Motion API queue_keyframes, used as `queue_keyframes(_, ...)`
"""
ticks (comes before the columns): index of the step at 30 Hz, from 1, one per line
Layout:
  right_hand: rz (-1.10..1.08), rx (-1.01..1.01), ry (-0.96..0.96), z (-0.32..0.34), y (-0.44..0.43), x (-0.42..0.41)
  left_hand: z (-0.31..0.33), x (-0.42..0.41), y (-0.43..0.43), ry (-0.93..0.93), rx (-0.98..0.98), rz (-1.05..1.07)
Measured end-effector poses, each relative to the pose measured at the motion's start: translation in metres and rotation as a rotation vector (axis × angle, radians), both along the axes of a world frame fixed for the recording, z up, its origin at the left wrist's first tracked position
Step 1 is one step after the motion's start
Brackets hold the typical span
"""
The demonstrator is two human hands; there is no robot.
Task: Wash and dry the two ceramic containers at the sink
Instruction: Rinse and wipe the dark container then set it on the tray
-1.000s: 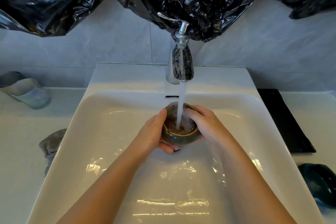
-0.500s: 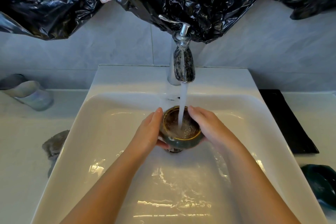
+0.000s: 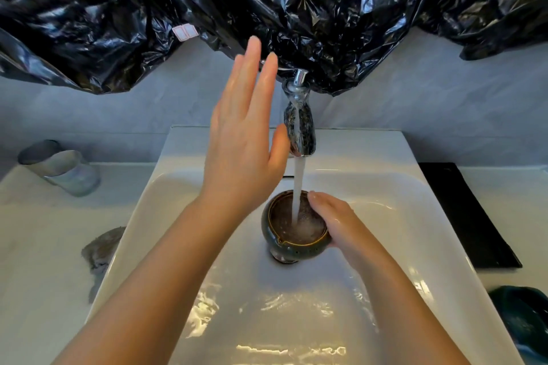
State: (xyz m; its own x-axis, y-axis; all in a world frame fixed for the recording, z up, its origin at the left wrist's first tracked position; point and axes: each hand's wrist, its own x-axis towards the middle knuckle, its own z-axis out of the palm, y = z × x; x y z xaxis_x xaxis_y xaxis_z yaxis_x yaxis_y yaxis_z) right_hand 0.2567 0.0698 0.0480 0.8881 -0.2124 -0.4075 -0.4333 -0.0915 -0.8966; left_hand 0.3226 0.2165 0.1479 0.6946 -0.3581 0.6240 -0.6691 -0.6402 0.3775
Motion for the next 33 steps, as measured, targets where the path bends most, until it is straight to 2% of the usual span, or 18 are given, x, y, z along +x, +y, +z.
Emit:
queue_keyframes(4, 0.03, -0.005, 0.005, 0.001, 0.002, -0.002, 0.003, 0.007, -0.003, 0.01, 0.062, 0.069)
queue_keyframes(8, 0.009, 0.014, -0.003, 0.001, 0.003, -0.001, -0.008, 0.001, 0.007, 0.028, -0.009, 0.095)
queue_keyframes(11, -0.004, 0.022, -0.019, -0.001, 0.004, -0.001, -0.027, -0.013, 0.012, 0.137, -0.103, 0.037)
queue_keyframes(13, -0.03, 0.013, -0.045, -0.002, 0.004, 0.001, -0.042, -0.026, 0.017, 0.358, -0.212, 0.001)
queue_keyframes(15, -0.063, -0.005, -0.091, -0.003, 0.005, 0.002, -0.06, -0.037, 0.025, 0.754, -0.259, 0.042)
queue_keyframes(17, -0.106, -0.008, -0.14, -0.005, 0.008, 0.002, -0.074, -0.044, 0.027, 1.241, -0.307, 0.017)
queue_keyframes(18, -0.122, -0.003, -0.162, -0.005, 0.01, 0.001, -0.081, -0.046, 0.027, 1.421, -0.365, -0.038)
queue_keyframes(19, -0.132, -0.002, -0.18, -0.006, 0.012, 0.001, -0.087, -0.046, 0.025, 1.515, -0.429, -0.085)
queue_keyframes(21, -0.141, 0.024, -0.191, -0.009, 0.013, 0.001, -0.091, -0.044, 0.02, 1.509, -0.498, -0.103)
queue_keyframes(24, -0.083, 0.102, -0.219, -0.01, 0.013, 0.0, -0.093, -0.037, 0.017, 1.361, -0.502, -0.055)
queue_keyframes(28, 0.08, -0.066, -0.305, -0.01, 0.011, -0.002, -0.105, -0.027, 0.023, 1.093, -0.402, 0.015)
queue_keyframes(31, 0.091, -0.122, -0.377, -0.01, 0.011, -0.003, -0.113, -0.027, 0.025, 0.911, -0.385, -0.001)
queue_keyframes(33, 0.111, -0.23, -0.425, -0.011, 0.011, -0.005, -0.114, -0.029, 0.025, 0.811, -0.395, -0.019)
